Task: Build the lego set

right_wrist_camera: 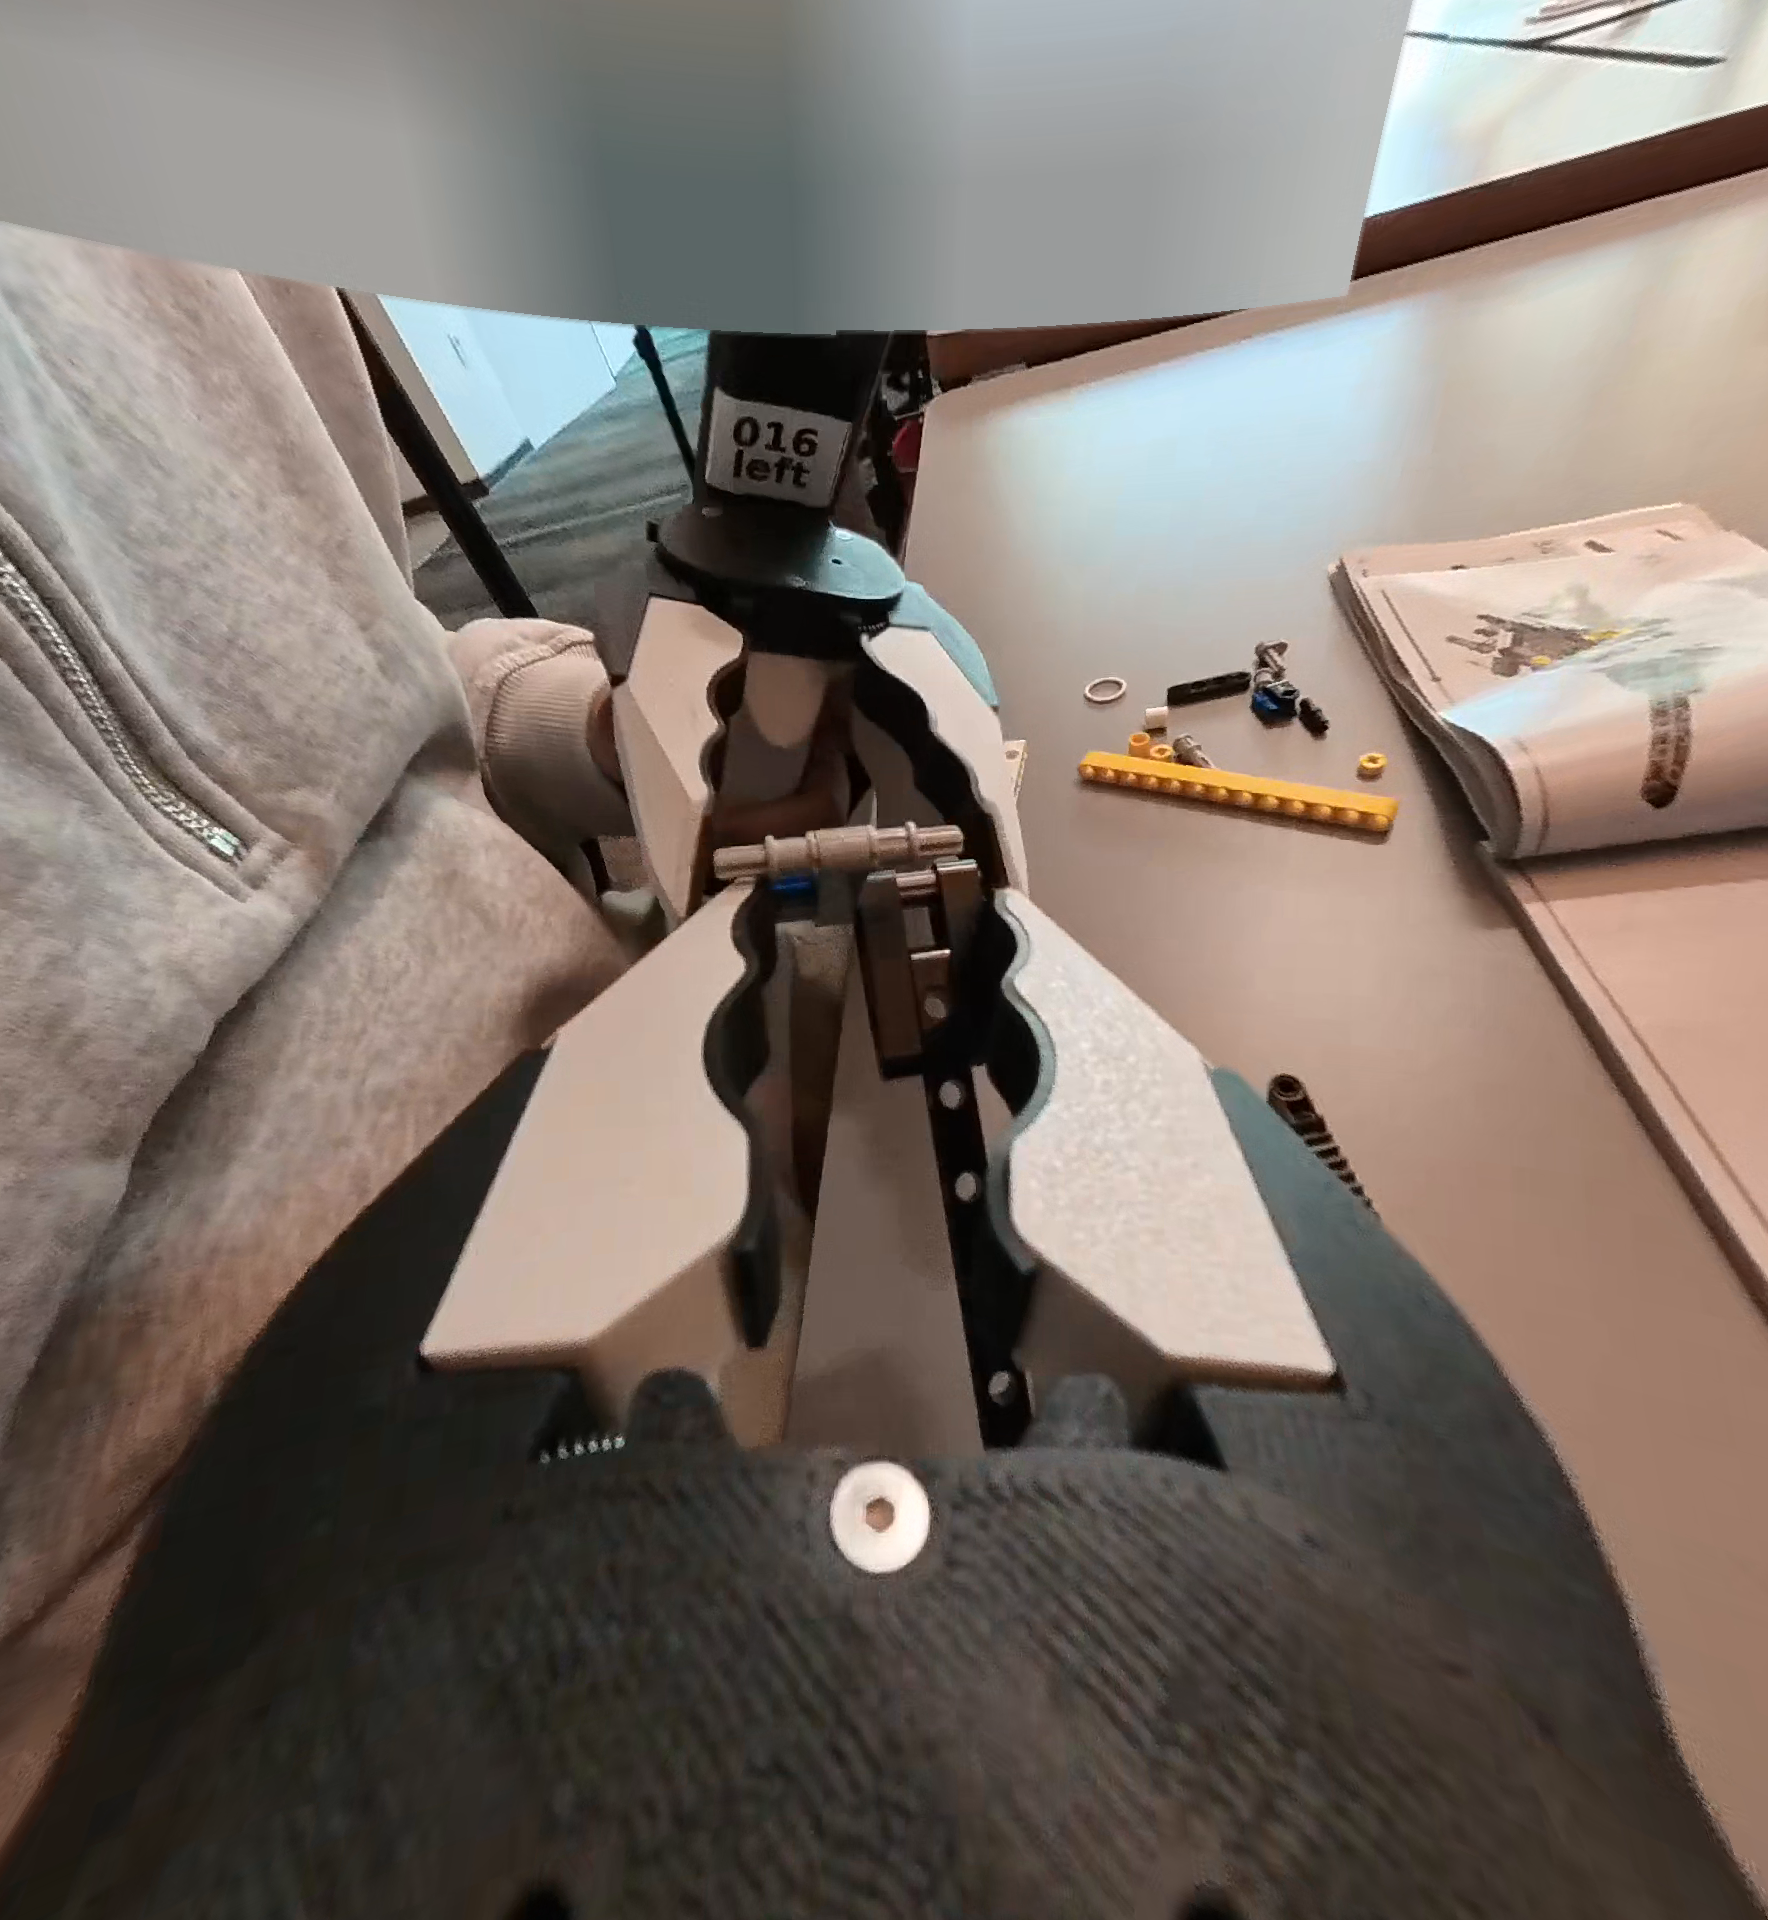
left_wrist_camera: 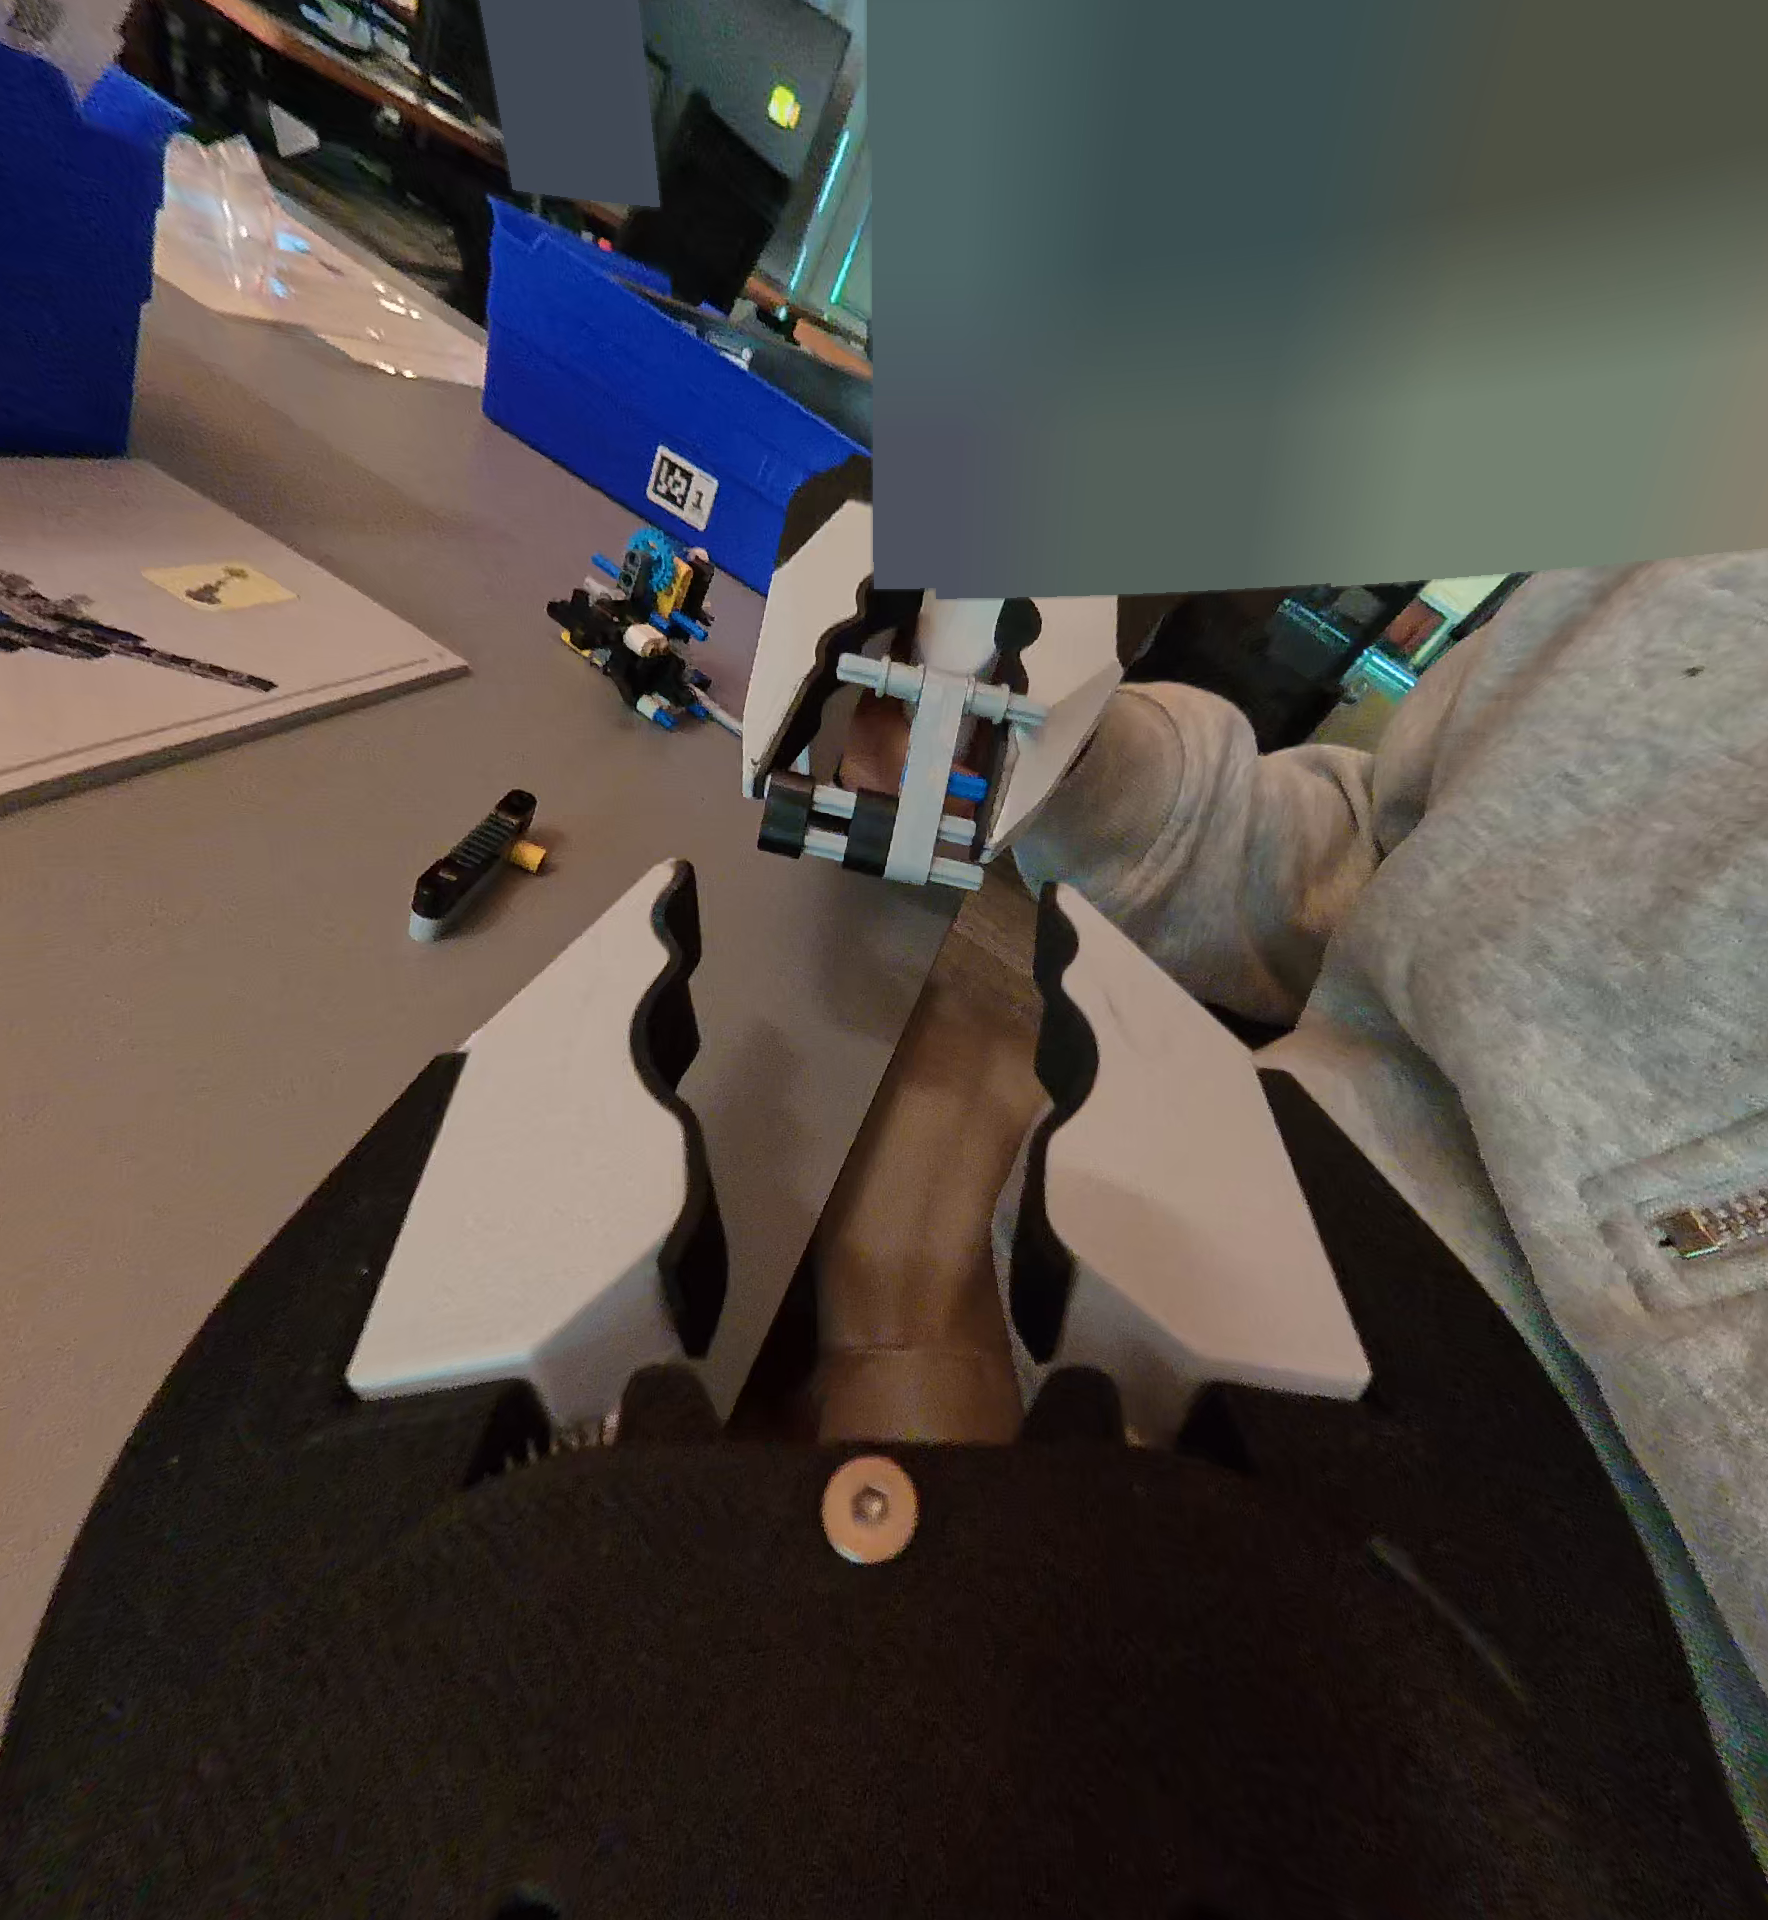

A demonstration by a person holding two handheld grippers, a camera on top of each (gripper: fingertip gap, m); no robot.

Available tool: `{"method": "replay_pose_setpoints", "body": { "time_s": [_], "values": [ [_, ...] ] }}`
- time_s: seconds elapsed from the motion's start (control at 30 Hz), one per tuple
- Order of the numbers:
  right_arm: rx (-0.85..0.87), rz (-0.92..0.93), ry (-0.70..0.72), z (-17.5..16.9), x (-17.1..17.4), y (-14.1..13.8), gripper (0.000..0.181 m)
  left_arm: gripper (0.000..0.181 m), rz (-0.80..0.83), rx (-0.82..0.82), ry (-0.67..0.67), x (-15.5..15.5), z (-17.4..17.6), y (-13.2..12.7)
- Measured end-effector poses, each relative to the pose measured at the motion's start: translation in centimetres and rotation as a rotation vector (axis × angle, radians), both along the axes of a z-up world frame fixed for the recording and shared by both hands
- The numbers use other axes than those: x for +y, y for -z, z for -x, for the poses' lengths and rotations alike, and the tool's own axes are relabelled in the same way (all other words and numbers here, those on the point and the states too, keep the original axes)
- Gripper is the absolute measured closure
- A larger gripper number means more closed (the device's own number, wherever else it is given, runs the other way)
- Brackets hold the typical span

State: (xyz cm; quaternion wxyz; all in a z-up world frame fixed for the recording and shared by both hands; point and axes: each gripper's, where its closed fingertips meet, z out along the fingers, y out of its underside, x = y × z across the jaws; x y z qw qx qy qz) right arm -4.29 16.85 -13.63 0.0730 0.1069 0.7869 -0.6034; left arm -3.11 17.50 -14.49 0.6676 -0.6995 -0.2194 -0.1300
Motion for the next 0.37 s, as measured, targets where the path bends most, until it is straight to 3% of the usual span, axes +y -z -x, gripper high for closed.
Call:
{"method": "replay_pose_setpoints", "body": {
  "time_s": [0.2,0.37],
  "values": [
    [-0.027,0.048,0.017,0.07,-0.1,0.09,0.142,0.128,0.013,0.058,-0.073,-0.12,0.85,0.05],
    [-0.042,0.059,0.017,0.13,-0.09,0.21,0.142,0.131,-0.003,0.061,-0.055,0.24,0.5,-0.08]
  ]
}}
